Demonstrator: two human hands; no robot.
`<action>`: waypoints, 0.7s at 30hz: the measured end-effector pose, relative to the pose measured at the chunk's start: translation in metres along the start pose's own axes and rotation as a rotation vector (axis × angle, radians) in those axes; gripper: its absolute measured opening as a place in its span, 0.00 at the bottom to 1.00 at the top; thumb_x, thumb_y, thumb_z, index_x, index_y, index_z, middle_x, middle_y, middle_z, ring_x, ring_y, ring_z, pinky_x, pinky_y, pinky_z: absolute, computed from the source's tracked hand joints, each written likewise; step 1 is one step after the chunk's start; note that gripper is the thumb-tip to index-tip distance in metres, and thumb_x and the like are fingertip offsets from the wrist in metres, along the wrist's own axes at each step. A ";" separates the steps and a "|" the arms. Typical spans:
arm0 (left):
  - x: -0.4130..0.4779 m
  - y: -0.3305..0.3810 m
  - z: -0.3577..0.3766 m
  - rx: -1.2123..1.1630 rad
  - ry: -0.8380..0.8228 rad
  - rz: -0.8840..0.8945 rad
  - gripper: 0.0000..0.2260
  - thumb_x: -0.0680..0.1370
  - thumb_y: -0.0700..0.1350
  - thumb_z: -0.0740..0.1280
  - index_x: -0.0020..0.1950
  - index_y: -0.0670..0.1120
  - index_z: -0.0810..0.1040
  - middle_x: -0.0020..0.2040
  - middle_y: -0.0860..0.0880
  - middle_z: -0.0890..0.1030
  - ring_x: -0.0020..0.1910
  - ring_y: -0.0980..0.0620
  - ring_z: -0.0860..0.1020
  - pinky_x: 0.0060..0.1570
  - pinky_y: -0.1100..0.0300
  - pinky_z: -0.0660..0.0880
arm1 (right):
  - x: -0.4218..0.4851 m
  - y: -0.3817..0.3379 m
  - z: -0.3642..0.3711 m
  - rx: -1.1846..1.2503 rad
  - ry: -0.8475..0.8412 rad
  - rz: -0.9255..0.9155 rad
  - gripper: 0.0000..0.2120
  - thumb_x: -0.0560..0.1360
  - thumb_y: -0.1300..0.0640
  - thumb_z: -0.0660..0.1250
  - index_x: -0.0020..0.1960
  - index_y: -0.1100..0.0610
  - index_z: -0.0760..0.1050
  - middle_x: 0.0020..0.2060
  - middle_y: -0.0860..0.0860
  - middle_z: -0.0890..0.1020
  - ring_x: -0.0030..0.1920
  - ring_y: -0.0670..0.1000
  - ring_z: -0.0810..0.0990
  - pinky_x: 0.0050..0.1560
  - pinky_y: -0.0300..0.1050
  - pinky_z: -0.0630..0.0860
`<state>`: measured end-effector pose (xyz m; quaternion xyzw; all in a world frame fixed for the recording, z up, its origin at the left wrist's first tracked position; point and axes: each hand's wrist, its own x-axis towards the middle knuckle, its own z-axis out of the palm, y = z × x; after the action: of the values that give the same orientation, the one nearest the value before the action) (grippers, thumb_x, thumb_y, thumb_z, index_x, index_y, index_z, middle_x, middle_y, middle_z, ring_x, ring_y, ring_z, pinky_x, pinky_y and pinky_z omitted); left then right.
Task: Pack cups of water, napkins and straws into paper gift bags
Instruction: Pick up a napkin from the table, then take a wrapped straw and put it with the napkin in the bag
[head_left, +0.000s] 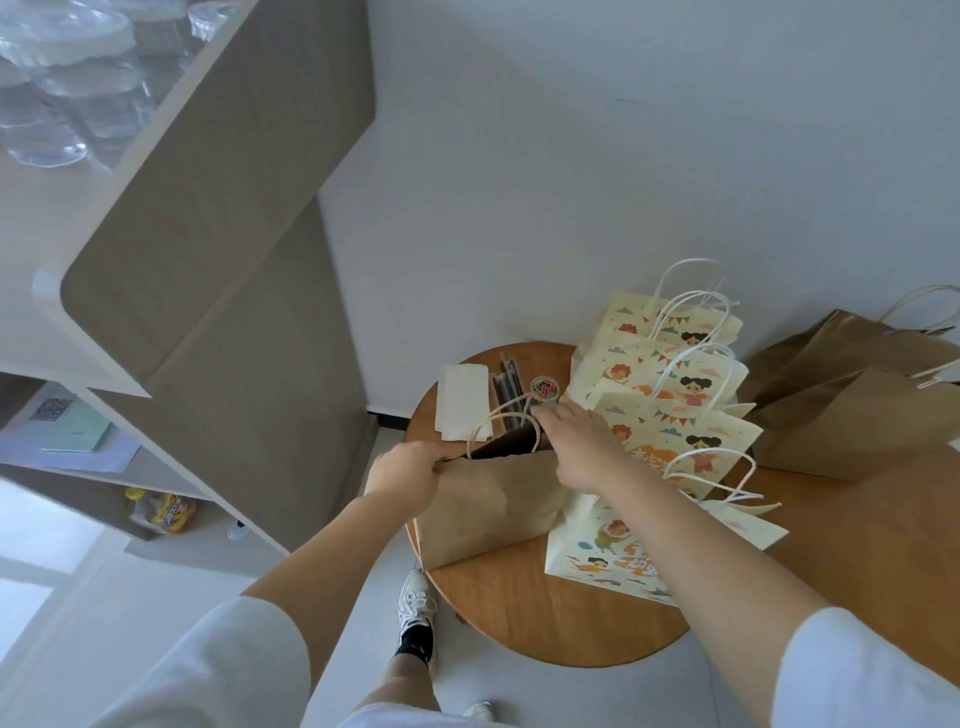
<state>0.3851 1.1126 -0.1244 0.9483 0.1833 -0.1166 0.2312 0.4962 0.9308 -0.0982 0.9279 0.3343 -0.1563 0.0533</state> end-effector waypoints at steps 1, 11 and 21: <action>0.003 -0.001 -0.002 0.004 0.002 0.002 0.20 0.78 0.36 0.55 0.60 0.54 0.78 0.53 0.49 0.81 0.50 0.48 0.78 0.43 0.61 0.72 | 0.004 0.001 0.001 -0.061 -0.001 -0.016 0.25 0.73 0.67 0.60 0.69 0.55 0.66 0.67 0.53 0.69 0.68 0.56 0.66 0.65 0.51 0.63; 0.041 -0.002 -0.030 -0.325 -0.048 -0.107 0.16 0.74 0.34 0.56 0.49 0.47 0.81 0.50 0.51 0.81 0.49 0.52 0.78 0.48 0.60 0.75 | 0.014 0.015 -0.015 0.437 -0.184 0.086 0.07 0.74 0.61 0.60 0.49 0.60 0.76 0.47 0.54 0.78 0.46 0.54 0.76 0.44 0.45 0.73; 0.142 0.019 -0.034 -0.090 -0.220 0.002 0.12 0.77 0.41 0.59 0.53 0.41 0.81 0.53 0.46 0.82 0.51 0.47 0.78 0.52 0.53 0.77 | 0.100 0.026 -0.014 0.593 -0.166 0.278 0.14 0.76 0.66 0.53 0.32 0.59 0.64 0.30 0.53 0.69 0.32 0.51 0.69 0.30 0.40 0.65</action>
<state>0.5256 1.1551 -0.1314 0.9187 0.1609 -0.2113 0.2924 0.5892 0.9739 -0.1181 0.9237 0.1390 -0.3132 -0.1713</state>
